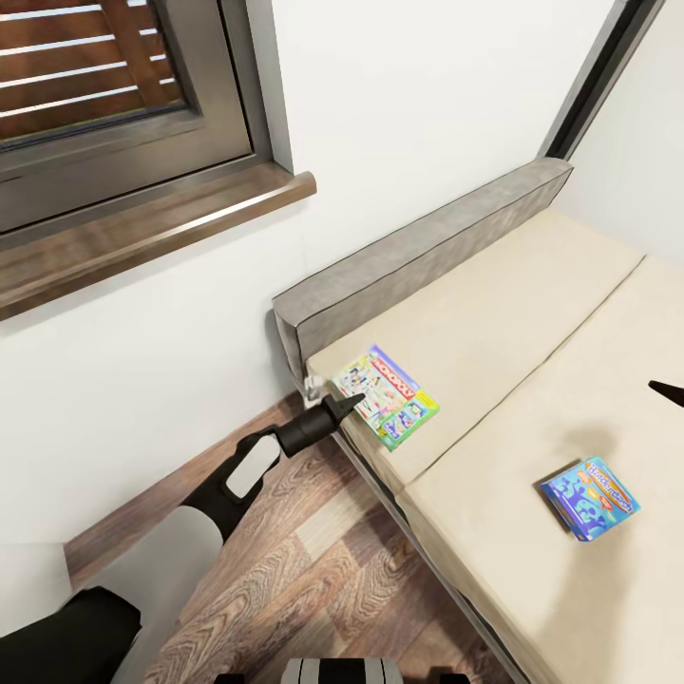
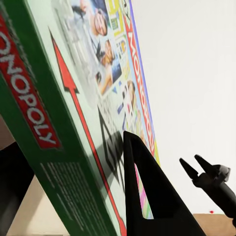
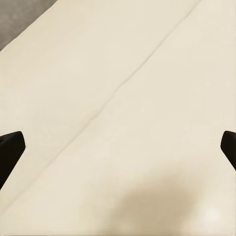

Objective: Put all the toys in the child's room - the three board games (two on the bed and one on the table), the two jigsaw puzzles on the table, and the tennis ball on the table - inside the toy box on the table in the child's room.

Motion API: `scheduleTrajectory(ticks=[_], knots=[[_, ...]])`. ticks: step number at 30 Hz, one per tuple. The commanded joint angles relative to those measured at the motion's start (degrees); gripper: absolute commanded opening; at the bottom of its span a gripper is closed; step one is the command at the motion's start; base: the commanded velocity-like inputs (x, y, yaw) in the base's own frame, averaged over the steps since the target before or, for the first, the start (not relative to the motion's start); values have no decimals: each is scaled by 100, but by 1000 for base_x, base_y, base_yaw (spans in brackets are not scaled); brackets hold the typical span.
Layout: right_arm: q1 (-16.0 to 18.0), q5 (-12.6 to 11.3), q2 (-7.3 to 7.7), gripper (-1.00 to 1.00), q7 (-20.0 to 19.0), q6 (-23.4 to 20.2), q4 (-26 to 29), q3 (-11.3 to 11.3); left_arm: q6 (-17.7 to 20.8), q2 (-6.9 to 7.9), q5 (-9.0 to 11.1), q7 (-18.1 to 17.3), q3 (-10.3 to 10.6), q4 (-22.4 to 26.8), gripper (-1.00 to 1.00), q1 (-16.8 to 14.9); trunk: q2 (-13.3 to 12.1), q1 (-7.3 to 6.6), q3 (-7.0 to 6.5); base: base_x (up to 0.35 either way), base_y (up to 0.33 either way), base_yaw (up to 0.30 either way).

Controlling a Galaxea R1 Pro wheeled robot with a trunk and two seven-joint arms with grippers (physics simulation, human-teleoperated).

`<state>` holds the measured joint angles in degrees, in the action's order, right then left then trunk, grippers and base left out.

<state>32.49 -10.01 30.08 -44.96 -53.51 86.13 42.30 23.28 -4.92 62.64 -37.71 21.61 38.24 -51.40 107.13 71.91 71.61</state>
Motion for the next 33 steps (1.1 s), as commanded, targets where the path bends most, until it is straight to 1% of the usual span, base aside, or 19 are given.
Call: scheduleTrajectory(ticks=[1, 6, 7, 10, 11, 12, 14, 15, 16, 19, 20, 22, 23, 26, 27, 29, 30, 33], knots=[[-7, -9, -9, 100, -16, -42, 31, 7, 59, -1, 64, 5, 9, 6, -100, 6, 1, 0, 3, 0, 0, 0], [-28, -9, -23, 100, -17, -61, 90, 7, 169, -19, 63, 24, 37, 76, -100, 43, 1, 0, 3, 0, 0, 0], [-32, -11, -27, 100, -18, -65, 102, 7, 240, -28, 55, 44, 51, 125, -100, 69, 1, 0, 3, 0, 0, 0], [-49, -19, -40, 100, -20, -73, 125, 7, 472, -49, 28, 225, 121, 437, -100, 176, 1, 0, 3, 0, 0, 0], [-49, -19, -40, 100, -20, -73, 125, 7, 472, -49, 28, 225, 121, 437, -100, 176, 1, 0, 3, 0, 0, 0], [-63, -21, -48, 100, -20, -75, 130, 7, 539, -53, 23, 354, 167, 611, -100, 228, 1, 0, 3, 0, 0, 0], [-109, -23, -71, 100, -21, -72, 137, 2, 652, -56, 33, 737, 259, 1060, -100, 375, 1, 0, 3, 0, 0, 0], [-134, -26, -82, 100, -21, -67, 139, -3, 699, -57, 36, 997, 294, 1333, -100, 465, 1, 0, 3, 0, 0, 0], [-134, -26, -82, 100, -21, -67, 139, -3, 699, -57, 36, 997, 294, 1333, -100, 465, 1, 0, 3, 0, 0, 0], [-183, -34, -107, 100, -21, -55, 144, -17, 875, -66, 54, 2024, 383, 2251, -100, 724, 1, 0, 3, 0, 0, 0], [-183, -34, -107, 100, -21, -55, 144, -17, 875, -66, 54, 2024, 383, 2251, -100, 724, 1, 0, 3, 0, 0, 0], [-202, -38, -119, 100, -25, -54, 146, -24, 1041, -71, 121, 2766, 432, 2879, -100, 882, 1, 0, 3, 0, 0, 0], [-202, -38, -119, 100, -25, -54, 146, -24, 1041, -71, 121, 2766, 432, 2879, -100, 882, 1, 0, 3, 0, 0, 0], [-222, -41, -135, 100, -28, -54, 155, -31, 1213, -75, 303, 3712, 475, 3748, -100, 1106, 1, 0, 3, 0, 0, 0], [-222, -41, -135, 100, -28, -54, 155, -31, 1213, -75, 303, 3712, 475, 3748, -100, 1106, 1, 0, 3, 0, 0, 0], [-228, -43, -141, 100, -29, -56, 159, -33, 1294, -74, 427, 4178, 489, 4133, -100, 1213, 1, 0, 3, 0, 0, 0], [-228, -43, -141, 100, -29, -56, 159, -33, 1294, -74, 427, 4178, 489, 4133, -100, 1213, 1, 0, 3, 0, 0, 0], [-231, -44, -146, 100, -30, -60, 165, -35, 1372, -64, 549, 4649, 490, 4497, -100, 1315, 1, 0, 3, -8, 0, 0]])
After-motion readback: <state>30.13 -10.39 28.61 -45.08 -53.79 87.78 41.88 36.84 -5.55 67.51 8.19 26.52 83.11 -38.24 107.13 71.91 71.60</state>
